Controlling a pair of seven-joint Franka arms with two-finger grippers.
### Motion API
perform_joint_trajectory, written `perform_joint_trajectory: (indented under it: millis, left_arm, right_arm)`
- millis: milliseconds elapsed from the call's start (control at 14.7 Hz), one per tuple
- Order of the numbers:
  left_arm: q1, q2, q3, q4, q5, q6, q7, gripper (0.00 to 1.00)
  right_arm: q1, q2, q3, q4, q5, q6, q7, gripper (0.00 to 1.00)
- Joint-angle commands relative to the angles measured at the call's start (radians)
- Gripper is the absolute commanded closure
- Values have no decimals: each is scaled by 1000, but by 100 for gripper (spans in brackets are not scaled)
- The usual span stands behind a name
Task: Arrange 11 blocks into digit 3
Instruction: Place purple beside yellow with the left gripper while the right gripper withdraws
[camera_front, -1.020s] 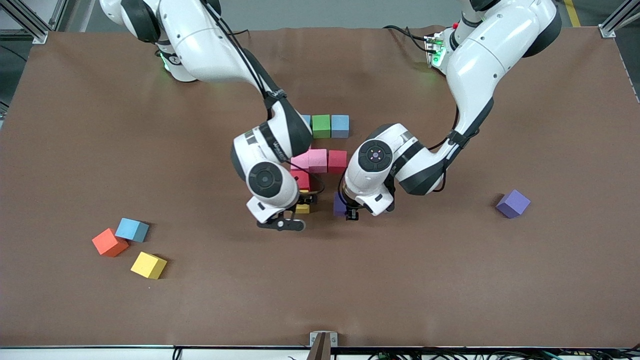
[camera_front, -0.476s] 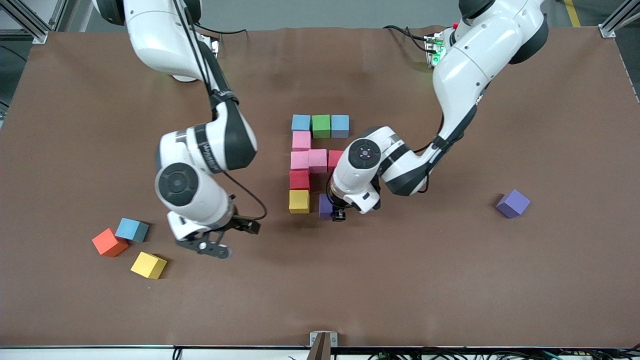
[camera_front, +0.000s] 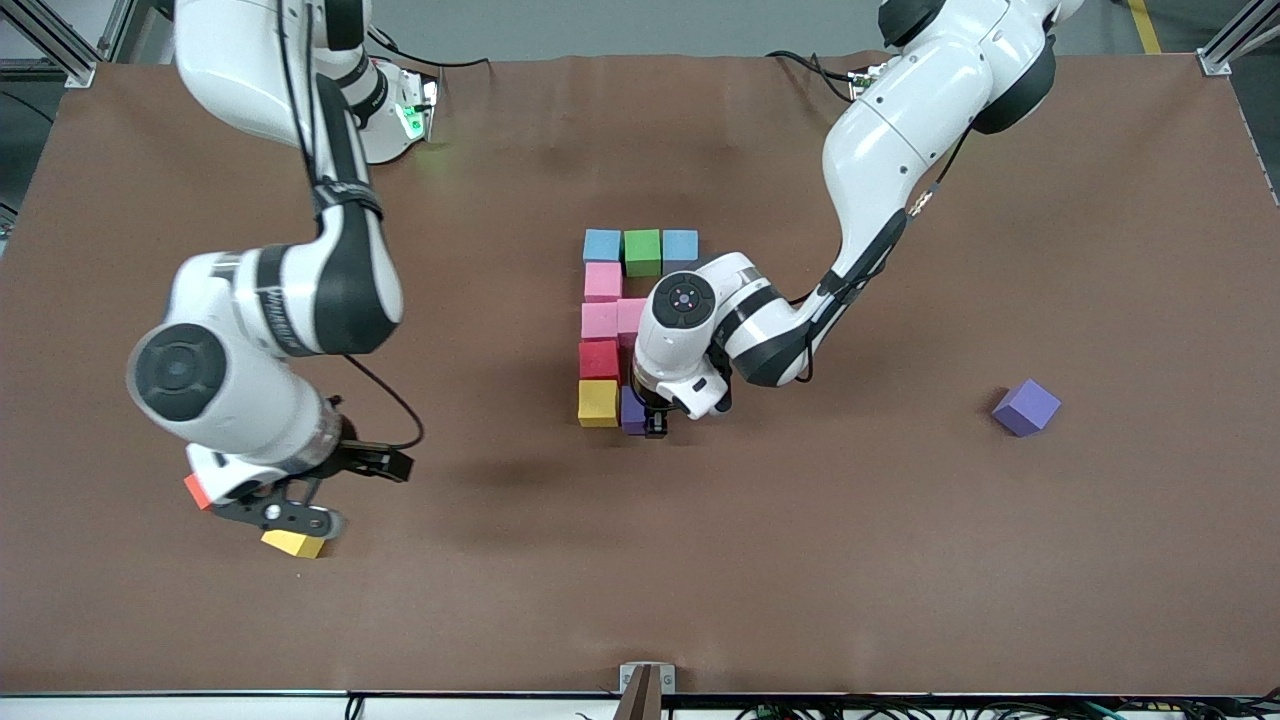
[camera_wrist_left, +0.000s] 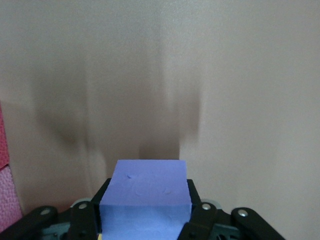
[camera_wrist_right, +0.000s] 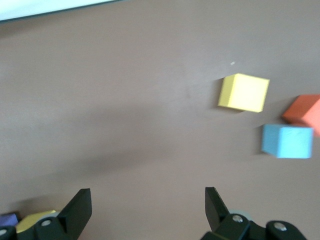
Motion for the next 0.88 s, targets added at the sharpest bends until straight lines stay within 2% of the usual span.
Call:
perform_joint_trajectory:
  millis: [0, 408, 544, 680, 816]
  left_arm:
    - [-7, 21, 6, 29, -15, 8, 7, 66]
    - [-21, 29, 6, 29, -15, 8, 12, 66]
    - [-23, 33, 6, 29, -15, 8, 12, 66]
    - [-23, 33, 6, 29, -15, 8, 12, 66]
    - [-23, 33, 5, 30, -15, 9, 12, 66]
  right_arm:
    - [-54, -75, 5, -18, 0, -53, -99, 0]
    - [-106, -127, 2, -15, 4, -96, -111, 0]
    - [-112, -174, 9, -27, 2, -91, -110, 0]
    - [-154, -237, 32, -35, 5, -99, -111, 0]
    - [-230, -341, 107, -107, -39, -105, -116, 0]
